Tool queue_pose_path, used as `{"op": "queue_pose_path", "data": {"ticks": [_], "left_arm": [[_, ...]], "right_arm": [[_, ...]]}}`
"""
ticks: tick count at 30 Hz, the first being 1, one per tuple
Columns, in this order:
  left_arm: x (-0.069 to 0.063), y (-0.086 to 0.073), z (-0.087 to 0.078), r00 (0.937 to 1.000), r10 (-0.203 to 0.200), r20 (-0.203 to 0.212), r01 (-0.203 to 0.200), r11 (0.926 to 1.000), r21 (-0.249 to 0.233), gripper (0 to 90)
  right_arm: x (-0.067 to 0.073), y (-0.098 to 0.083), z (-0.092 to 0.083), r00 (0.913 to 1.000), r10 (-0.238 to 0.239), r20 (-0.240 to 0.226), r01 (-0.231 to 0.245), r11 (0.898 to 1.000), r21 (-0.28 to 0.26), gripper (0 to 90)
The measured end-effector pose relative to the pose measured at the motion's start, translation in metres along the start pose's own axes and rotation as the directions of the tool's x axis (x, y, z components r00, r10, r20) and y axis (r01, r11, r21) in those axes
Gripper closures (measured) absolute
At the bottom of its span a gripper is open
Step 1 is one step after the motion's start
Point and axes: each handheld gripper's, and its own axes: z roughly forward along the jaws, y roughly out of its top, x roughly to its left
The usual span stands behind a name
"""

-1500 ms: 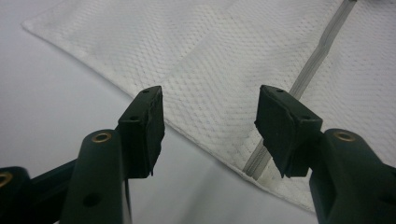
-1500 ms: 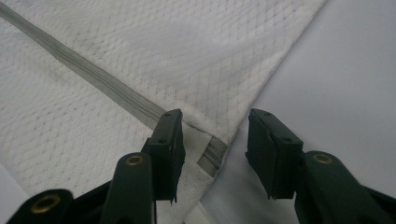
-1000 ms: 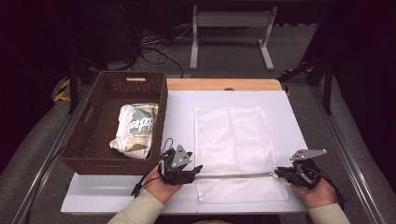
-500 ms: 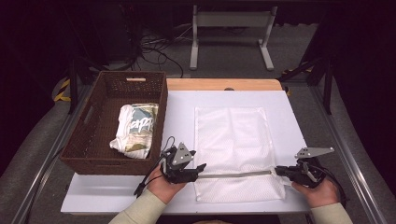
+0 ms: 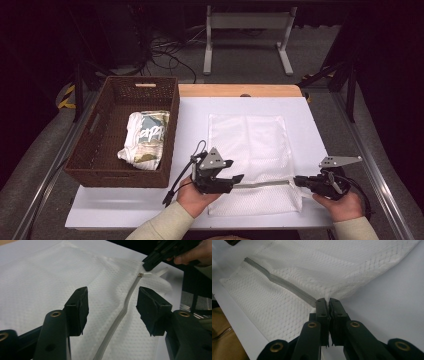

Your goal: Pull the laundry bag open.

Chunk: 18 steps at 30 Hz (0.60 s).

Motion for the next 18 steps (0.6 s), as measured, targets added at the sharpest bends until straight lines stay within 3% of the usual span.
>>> {"op": "queue_pose_path", "data": {"ticks": [7, 10, 18], "left_arm": [[-0.02, 0.018, 0.027, 0.9963, 0.022, 0.084, -0.023, 0.9997, 0.0, 46.6], [-0.024, 0.024, 0.04, 0.9933, 0.008, 0.115, -0.008, 0.9999, -0.008, 47.3], [-0.03, 0.027, 0.063, 0.9885, 0.0, 0.151, -0.001, 0.9999, 0.011, 48.3]], "right_arm": [[0.002, 0.002, -0.004, 1.0, -0.004, -0.007, 0.003, 1.0, -0.015, 86.3], [0.002, 0.002, -0.004, 0.9999, -0.007, -0.009, 0.006, 1.0, -0.018, 86.2], [0.003, 0.002, -0.005, 0.9999, -0.006, -0.01, 0.006, 1.0, -0.022, 86.3]]}}
